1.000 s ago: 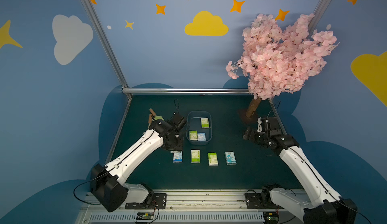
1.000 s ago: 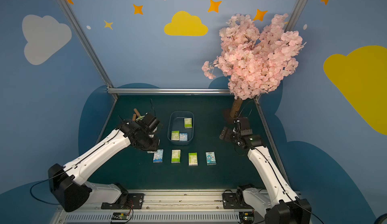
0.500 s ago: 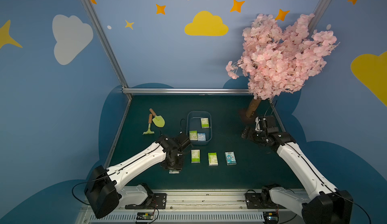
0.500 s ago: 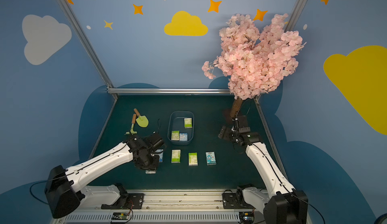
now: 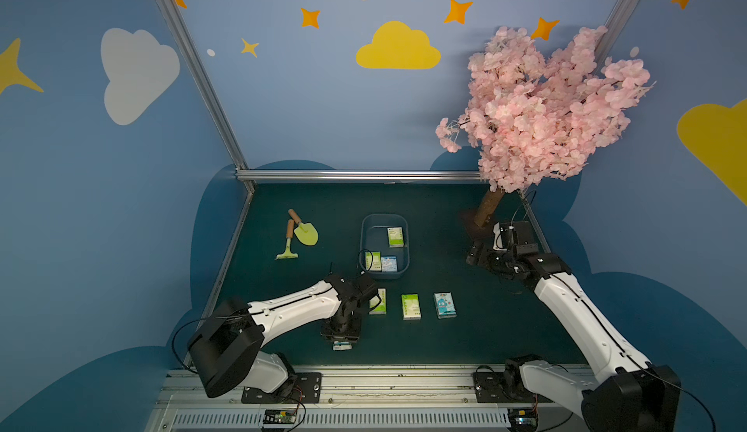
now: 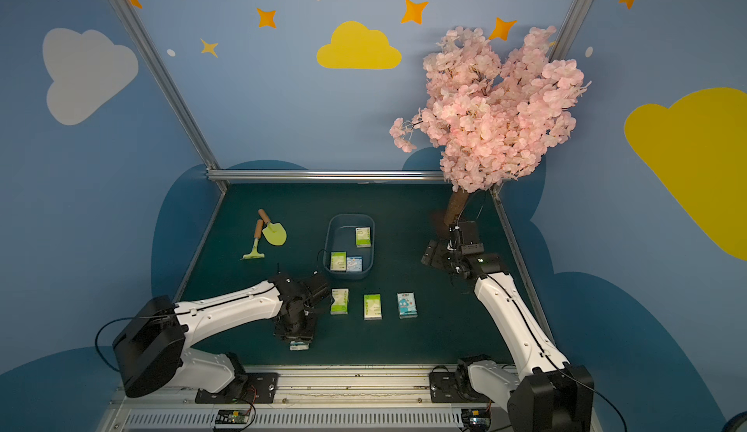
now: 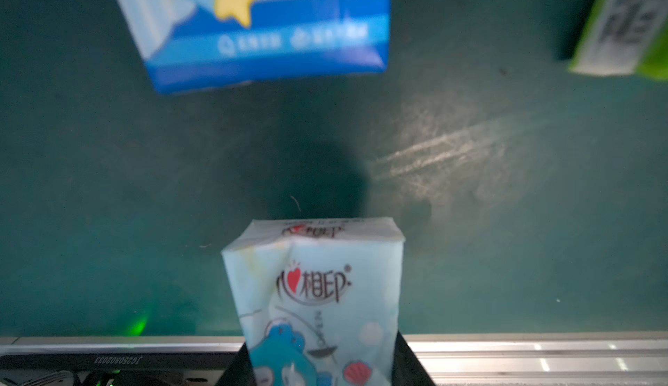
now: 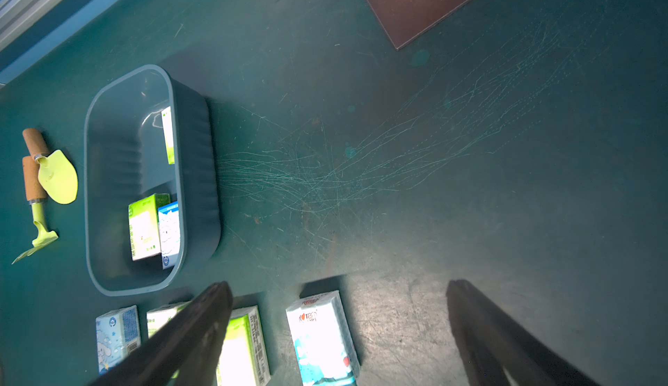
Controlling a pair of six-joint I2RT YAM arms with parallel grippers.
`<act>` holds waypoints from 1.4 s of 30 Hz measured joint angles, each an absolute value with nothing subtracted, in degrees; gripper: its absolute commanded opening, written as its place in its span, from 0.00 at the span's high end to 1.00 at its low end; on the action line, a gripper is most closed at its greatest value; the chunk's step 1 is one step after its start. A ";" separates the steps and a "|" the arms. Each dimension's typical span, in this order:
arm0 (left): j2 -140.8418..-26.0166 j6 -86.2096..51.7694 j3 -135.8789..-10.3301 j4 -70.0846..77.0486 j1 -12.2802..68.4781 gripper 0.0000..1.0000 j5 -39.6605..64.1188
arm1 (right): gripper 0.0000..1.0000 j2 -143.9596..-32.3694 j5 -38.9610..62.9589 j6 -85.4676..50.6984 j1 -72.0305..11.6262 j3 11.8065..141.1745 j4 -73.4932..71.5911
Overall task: Take the pocket tissues out of the storage box
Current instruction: Place the pocket tissues at the center of the board.
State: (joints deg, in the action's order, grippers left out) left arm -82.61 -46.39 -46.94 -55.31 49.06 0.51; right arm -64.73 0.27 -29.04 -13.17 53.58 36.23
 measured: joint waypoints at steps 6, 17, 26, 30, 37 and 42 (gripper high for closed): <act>-83.94 -46.94 -45.08 -52.88 49.32 0.52 -0.01 | 0.02 -64.73 0.34 -28.73 -12.93 53.58 36.23; -86.06 -47.88 -44.45 -51.70 49.58 0.39 -1.45 | 0.02 -64.66 0.36 -28.38 -12.49 53.58 36.23; -85.82 -47.88 -46.92 -55.51 49.56 0.22 -4.84 | 0.02 -63.00 0.34 -28.14 -11.79 53.56 36.25; -83.81 -47.59 -50.15 -58.78 49.56 0.14 -6.94 | 0.02 -62.30 0.34 -28.05 -11.33 53.56 36.25; -79.79 -45.23 -58.92 -63.94 48.60 0.08 -10.63 | 0.02 -62.08 0.45 -28.03 -10.76 53.56 36.25; -78.89 -42.57 -64.88 -64.60 45.12 0.08 -11.44 | 0.02 -61.36 0.54 -28.03 -10.48 53.56 36.29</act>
